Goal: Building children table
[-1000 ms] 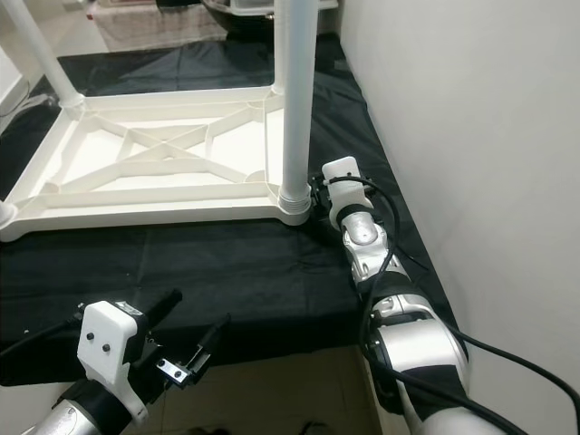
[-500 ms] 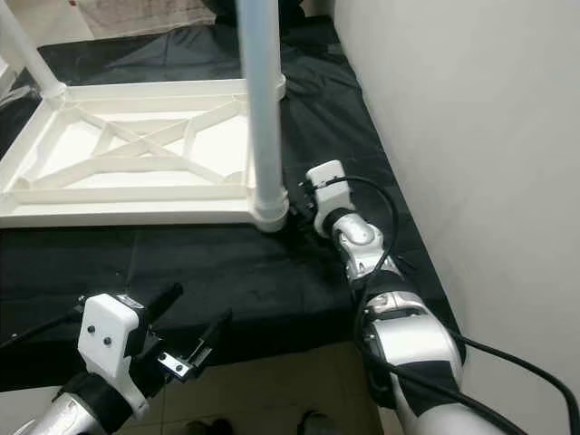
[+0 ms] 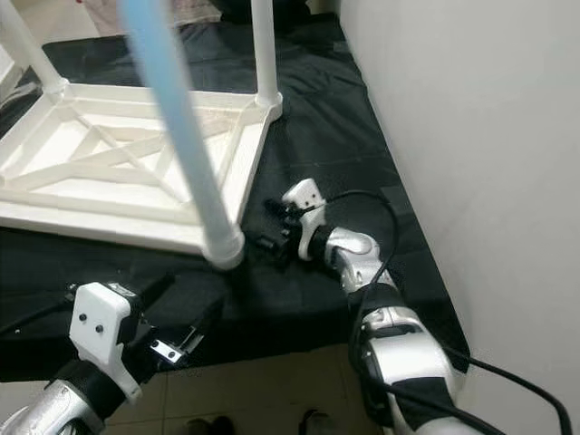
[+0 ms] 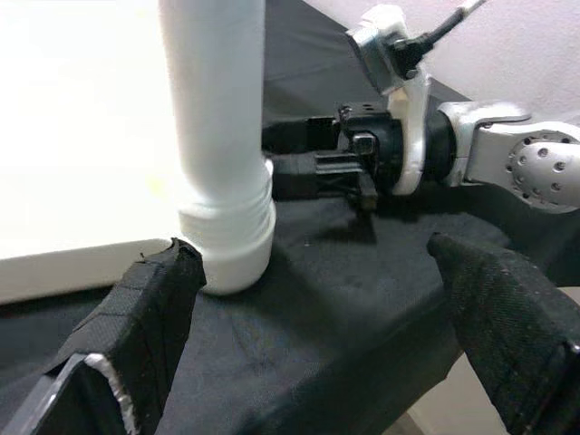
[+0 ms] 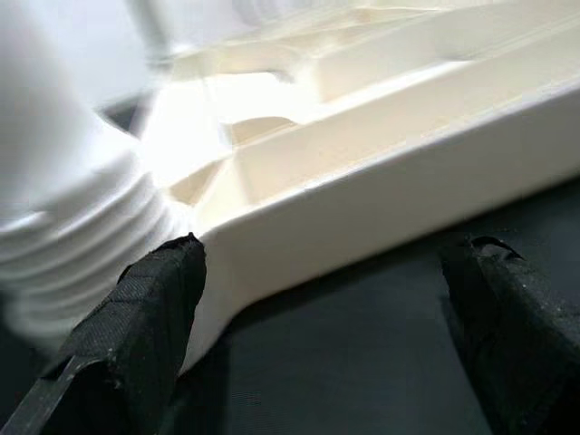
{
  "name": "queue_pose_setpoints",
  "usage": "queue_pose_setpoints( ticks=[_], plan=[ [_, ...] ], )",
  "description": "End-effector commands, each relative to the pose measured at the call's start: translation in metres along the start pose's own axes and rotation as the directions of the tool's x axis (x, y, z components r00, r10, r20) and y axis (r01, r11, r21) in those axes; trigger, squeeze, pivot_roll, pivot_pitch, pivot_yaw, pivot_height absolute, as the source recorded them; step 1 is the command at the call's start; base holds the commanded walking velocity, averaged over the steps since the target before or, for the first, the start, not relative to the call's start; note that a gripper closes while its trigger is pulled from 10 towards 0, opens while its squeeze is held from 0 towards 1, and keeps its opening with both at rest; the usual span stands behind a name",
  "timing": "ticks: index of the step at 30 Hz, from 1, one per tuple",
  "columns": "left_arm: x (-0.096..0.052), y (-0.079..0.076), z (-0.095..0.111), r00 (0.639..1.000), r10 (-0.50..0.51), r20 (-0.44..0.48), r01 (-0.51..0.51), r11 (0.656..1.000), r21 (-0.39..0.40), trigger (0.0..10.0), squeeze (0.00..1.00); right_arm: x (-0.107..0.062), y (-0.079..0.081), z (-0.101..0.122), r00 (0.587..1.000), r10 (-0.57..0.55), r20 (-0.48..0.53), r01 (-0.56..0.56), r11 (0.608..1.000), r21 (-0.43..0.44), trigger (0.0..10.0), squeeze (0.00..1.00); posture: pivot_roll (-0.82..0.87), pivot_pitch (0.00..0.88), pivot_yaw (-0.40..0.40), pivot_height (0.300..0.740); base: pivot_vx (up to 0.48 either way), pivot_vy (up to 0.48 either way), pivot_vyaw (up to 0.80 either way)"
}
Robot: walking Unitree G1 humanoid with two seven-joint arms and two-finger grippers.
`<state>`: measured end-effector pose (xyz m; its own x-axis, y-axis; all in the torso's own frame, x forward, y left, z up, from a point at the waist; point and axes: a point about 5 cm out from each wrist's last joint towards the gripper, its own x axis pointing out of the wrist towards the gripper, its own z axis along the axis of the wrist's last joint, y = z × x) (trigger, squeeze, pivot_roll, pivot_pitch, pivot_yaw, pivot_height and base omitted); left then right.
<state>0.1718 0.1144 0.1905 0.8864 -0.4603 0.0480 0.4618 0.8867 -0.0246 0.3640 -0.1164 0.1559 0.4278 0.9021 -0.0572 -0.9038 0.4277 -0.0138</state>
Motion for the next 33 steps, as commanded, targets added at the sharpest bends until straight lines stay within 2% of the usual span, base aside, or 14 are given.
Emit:
queue_pose_setpoints(
  ticks=[1, 7, 9, 10, 12, 16, 21, 24, 26, 27, 29, 31, 32, 33],
  plan=[
    [-0.002, 0.003, -0.004, 0.999, 0.005, -0.032, -0.005, 1.0, 0.006, 10.0, 0.0, 0.008, 0.013, -0.002, 0.992, 0.124, 0.005, -0.124, 0.992, 0.015, 10.0, 0.0, 0.14, 0.256, 0.059, 0.74, 0.0, 0.0, 0.0],
    [0.0, 0.004, -0.004, 1.0, 0.007, -0.027, -0.007, 1.0, 0.006, 10.0, 0.0, 0.01, 0.01, 0.006, 0.995, 0.102, 0.021, -0.102, 0.995, -0.015, 10.0, 0.0, 0.13, 0.246, 0.051, 0.74, 0.0, 0.0, 0.0],
    [0.0, 0.003, -0.004, 1.0, 0.007, -0.027, -0.007, 1.0, 0.005, 10.0, 0.0, 0.011, 0.006, 0.008, 0.998, 0.056, 0.027, -0.056, 0.998, -0.019, 10.0, 0.0, 0.13, 0.242, 0.049, 0.74, 0.0, 0.0, 0.0],
    [0.001, 0.003, -0.005, 1.0, 0.007, -0.026, -0.007, 1.0, 0.004, 10.0, 0.0, 0.011, 0.001, 0.01, 0.999, -0.013, 0.037, 0.014, 1.0, -0.024, 10.0, 0.0, 0.13, 0.235, 0.045, 0.74, 0.0, 0.0, 0.0],
    [0.001, 0.002, -0.006, 1.0, 0.006, -0.025, -0.006, 1.0, 0.002, 10.0, 0.0, 0.01, -0.005, 0.013, 0.995, -0.081, 0.05, 0.082, 0.996, -0.023, 10.0, 0.0, 0.13, 0.235, 0.045, 0.74, 0.0, 0.0, 0.0],
    [0.004, 0.001, -0.007, 1.0, 0.011, -0.022, -0.011, 1.0, 0.004, 10.0, 0.0, -0.001, -0.013, 0.01, 0.992, -0.123, 0.011, 0.123, 0.992, 0.0, 10.0, 0.0, 0.13, 0.213, 0.042, 0.74, 0.0, 0.0, 0.0],
    [0.001, 0.008, -0.014, 0.997, 0.069, -0.038, -0.068, 0.998, 0.014, 10.0, 0.0, -0.024, -0.03, 0.014, 0.979, -0.198, -0.051, 0.197, 0.98, -0.01, 10.0, 0.0, 0.12, 0.181, 0.031, 0.74, 0.0, 0.0, 0.0],
    [-0.004, 0.014, -0.025, 0.988, 0.131, -0.077, -0.127, 0.991, 0.048, 10.0, 0.0, -0.038, -0.042, 0.024, 0.957, -0.288, -0.038, 0.287, 0.957, -0.031, 10.0, 0.0, 0.11, 0.154, 0.021, 0.74, 0.0, 0.0, 0.0],
    [-0.005, 0.017, -0.03, 0.983, 0.16, -0.091, -0.155, 0.986, 0.062, 10.0, 0.0, -0.043, -0.047, 0.028, 0.932, -0.363, -0.01, 0.362, 0.931, -0.046, 10.0, 0.0, 0.1, 0.137, 0.016, 0.74, 0.0, 0.0, 0.0],
    [-0.005, 0.017, -0.03, 0.983, 0.16, -0.091, -0.155, 0.986, 0.062, 10.0, 0.0, -0.043, -0.047, 0.028, 0.932, -0.363, -0.01, 0.362, 0.931, -0.046, 10.0, 0.0, 0.1, 0.137, 0.016, 0.74, 0.0, 0.0, 0.0],
    [-0.005, 0.021, -0.034, 0.977, 0.192, -0.092, -0.186, 0.98, 0.068, 10.0, 0.0, -0.049, -0.052, 0.029, 0.882, -0.47, 0.033, 0.471, 0.88, -0.058, 10.0, 0.0, 0.09, 0.118, 0.015, 0.74, 0.0, 0.0, 0.0],
    [-0.005, 0.021, -0.034, 0.977, 0.192, -0.092, -0.186, 0.98, 0.068, 10.0, 0.0, -0.049, -0.052, 0.029, 0.882, -0.47, 0.033, 0.471, 0.88, -0.058, 10.0, 0.0, 0.09, 0.118, 0.015, 0.74, 0.0, 0.0, 0.0],
    [-0.005, 0.023, -0.036, 0.974, 0.208, -0.092, -0.202, 0.977, 0.071, 10.0, 0.0, -0.052, -0.053, 0.027, 0.865, -0.501, 0.038, 0.502, 0.863, -0.056, 10.0, 0.0, 0.09, 0.118, 0.015, 0.74, 0.0, 0.0, 0.0],
    [-0.005, 0.023, -0.036, 0.974, 0.208, -0.092, -0.202, 0.977, 0.071, 10.0, 0.0, -0.052, -0.053, 0.027, 0.865, -0.501, 0.038, 0.502, 0.863, -0.056, 10.0, 0.0, 0.09, 0.118, 0.015, 0.74, 0.0, 0.0, 0.0]
  ],
)
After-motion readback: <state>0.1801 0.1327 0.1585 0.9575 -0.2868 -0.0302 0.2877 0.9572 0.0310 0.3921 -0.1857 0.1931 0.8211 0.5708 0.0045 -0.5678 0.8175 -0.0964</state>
